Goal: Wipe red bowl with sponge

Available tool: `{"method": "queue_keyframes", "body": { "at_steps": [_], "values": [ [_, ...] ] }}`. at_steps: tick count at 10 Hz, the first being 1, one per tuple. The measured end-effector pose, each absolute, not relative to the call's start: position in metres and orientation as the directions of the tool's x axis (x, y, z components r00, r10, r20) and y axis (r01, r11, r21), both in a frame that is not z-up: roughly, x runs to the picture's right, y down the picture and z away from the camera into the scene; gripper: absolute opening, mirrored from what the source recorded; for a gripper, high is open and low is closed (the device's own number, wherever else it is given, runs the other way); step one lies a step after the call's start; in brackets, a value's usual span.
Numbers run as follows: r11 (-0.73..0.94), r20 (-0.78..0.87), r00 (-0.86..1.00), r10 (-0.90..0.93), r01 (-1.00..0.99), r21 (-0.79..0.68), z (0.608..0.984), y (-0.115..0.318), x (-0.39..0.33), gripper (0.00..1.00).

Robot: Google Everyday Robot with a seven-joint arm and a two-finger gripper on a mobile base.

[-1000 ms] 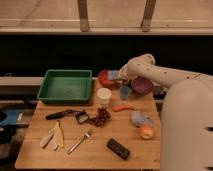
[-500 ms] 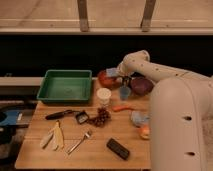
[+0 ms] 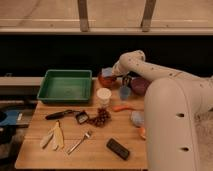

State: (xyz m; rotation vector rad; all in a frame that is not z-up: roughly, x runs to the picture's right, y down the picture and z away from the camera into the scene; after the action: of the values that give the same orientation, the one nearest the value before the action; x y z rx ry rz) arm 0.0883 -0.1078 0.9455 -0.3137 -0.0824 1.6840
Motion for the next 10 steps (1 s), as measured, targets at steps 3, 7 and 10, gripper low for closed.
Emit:
{"method": "queue_keyframes", "body": {
  "at_steps": [3,7,10],
  "values": [
    [-0.139,-0.163,-0.101,0.982,-0.959,-0.247,0.936,-0.095,0.090,0.00],
    [-0.164,-0.163,-0.131,0.978,-0.965,-0.206,0.934,-0.089,0.117,0.00],
    [-0.174,-0.175,-0.140,0.975,-0.965,-0.197,0.948,-0.105,0.114,0.00]
  ]
}}
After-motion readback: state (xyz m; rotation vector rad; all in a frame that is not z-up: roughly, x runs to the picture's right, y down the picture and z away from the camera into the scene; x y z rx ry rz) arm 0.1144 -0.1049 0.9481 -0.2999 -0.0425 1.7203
